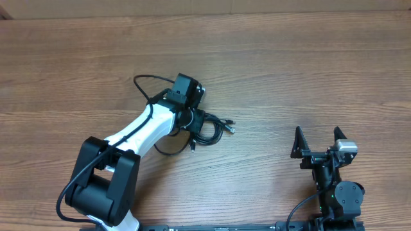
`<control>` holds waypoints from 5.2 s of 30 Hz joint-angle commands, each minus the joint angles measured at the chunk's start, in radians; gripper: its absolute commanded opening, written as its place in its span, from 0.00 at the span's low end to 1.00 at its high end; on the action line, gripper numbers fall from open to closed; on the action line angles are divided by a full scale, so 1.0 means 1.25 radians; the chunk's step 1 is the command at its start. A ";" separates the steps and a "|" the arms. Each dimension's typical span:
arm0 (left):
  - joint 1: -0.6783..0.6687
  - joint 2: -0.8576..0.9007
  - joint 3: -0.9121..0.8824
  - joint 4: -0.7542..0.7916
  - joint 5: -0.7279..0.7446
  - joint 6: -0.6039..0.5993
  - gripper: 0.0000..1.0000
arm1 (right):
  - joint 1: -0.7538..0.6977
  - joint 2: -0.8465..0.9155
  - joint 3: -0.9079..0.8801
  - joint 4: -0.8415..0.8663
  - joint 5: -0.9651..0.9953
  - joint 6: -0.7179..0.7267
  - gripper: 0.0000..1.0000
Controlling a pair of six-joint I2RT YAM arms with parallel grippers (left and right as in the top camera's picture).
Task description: Untangle cables
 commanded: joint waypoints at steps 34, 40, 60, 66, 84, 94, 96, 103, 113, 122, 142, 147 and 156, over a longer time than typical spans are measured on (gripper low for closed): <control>-0.049 0.009 0.035 -0.007 0.229 0.346 0.04 | -0.004 0.251 0.149 -0.055 -0.406 0.201 1.00; -0.047 0.009 0.105 -0.092 0.375 0.387 0.04 | -0.004 0.411 0.222 -0.096 -0.540 0.186 1.00; -0.048 0.009 0.134 -0.114 0.254 0.321 0.18 | -0.004 0.496 0.223 -0.089 -0.487 0.210 1.00; -0.048 0.009 0.132 -0.113 0.138 0.284 0.47 | -0.004 0.522 0.223 -0.097 -0.488 0.210 1.00; -0.048 0.009 0.132 -0.090 0.133 0.312 0.58 | 0.001 0.597 0.303 -0.262 -0.367 0.079 1.00; -0.048 0.011 0.128 -0.077 0.132 0.330 0.56 | 0.002 0.597 0.410 -0.336 -0.349 0.087 1.00; -0.048 0.012 0.119 -0.070 0.132 0.330 0.57 | 0.002 0.597 0.410 -0.339 -0.349 0.087 1.00; -0.049 0.036 0.111 -0.042 0.106 0.329 0.56 | 0.001 0.597 0.410 -0.345 -0.347 0.086 1.00; -0.090 0.085 0.110 -0.020 0.043 0.329 0.61 | 0.001 0.597 0.410 -0.356 -0.346 0.086 1.00; -0.122 0.154 0.110 -0.019 0.045 0.326 0.50 | 0.001 0.600 0.410 -0.356 -0.346 0.086 1.00; -0.125 0.108 0.268 -0.160 0.108 0.278 0.04 | 0.002 0.681 0.410 -0.350 -0.374 0.086 1.00; -0.125 0.091 0.314 -0.246 0.194 0.288 0.04 | 0.002 0.702 0.410 -0.307 -0.471 0.085 1.00; -0.126 0.091 0.317 -0.260 0.399 0.343 0.04 | 0.002 0.706 0.410 -0.284 -0.520 0.054 0.98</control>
